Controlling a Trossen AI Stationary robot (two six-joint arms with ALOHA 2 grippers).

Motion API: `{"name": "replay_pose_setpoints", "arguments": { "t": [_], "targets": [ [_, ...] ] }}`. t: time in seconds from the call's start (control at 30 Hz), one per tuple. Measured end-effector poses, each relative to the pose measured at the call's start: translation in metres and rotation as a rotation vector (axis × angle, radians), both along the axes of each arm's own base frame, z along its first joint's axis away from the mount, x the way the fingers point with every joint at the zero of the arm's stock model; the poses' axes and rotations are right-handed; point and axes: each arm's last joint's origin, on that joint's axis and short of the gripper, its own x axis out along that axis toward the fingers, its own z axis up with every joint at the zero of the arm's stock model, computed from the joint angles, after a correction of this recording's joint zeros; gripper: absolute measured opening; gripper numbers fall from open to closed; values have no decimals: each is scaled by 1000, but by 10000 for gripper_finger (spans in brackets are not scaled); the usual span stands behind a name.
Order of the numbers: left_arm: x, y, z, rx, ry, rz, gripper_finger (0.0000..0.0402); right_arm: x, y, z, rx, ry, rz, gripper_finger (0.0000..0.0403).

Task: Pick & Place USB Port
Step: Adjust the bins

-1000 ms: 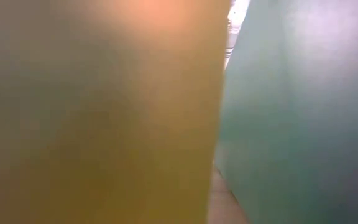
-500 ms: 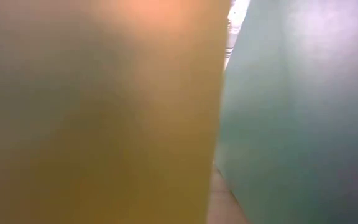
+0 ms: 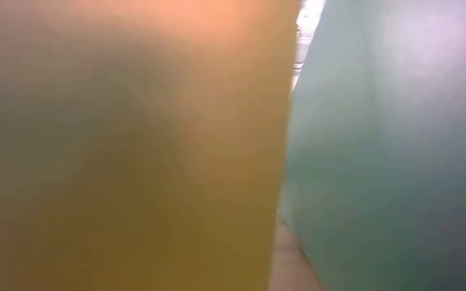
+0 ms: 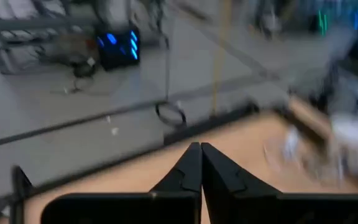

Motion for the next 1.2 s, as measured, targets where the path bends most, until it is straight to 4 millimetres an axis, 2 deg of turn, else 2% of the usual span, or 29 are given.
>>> {"name": "replay_pose_setpoints", "arguments": {
  "t": [0.07, 0.23, 0.3, 0.4, 0.5, 0.67, 0.8, 0.9, 1.1, 1.2],
  "targets": [
    [-24, 11, 10, 16, -89, 42, 6, -6, -15, 6, -25, -7, 14, 17],
    [-69, 28, 21, 21, -248, 51, 3, -24, -51, 28, -25, -153, 112, 1],
    [-81, 31, 20, 16, -284, 15, 4, -31, -63, 35, 19, -268, 184, 1],
    [-85, 30, 8, -21, -295, -112, 2, -48, -70, 37, 86, -407, 289, 1],
    [-73, 21, -21, -75, -278, -285, 2, -67, -67, 21, 131, -479, 379, 0],
    [-53, 6, -90, -172, -368, -452, 1, -101, -52, -27, 216, -554, 403, 0],
    [-49, 5, -136, -193, -513, -462, 1, -124, -39, -45, 253, -700, 397, 0],
    [-50, 8, -163, -191, -583, -428, 1, -141, -32, -55, 215, -728, 281, 0],
    [-51, 10, -208, -235, -580, -353, 1, -164, -28, -77, 130, -640, 53, 0],
    [-52, 11, -222, -248, -566, -317, 1, -167, -28, -86, 142, -576, 27, 0]
  ]
}}
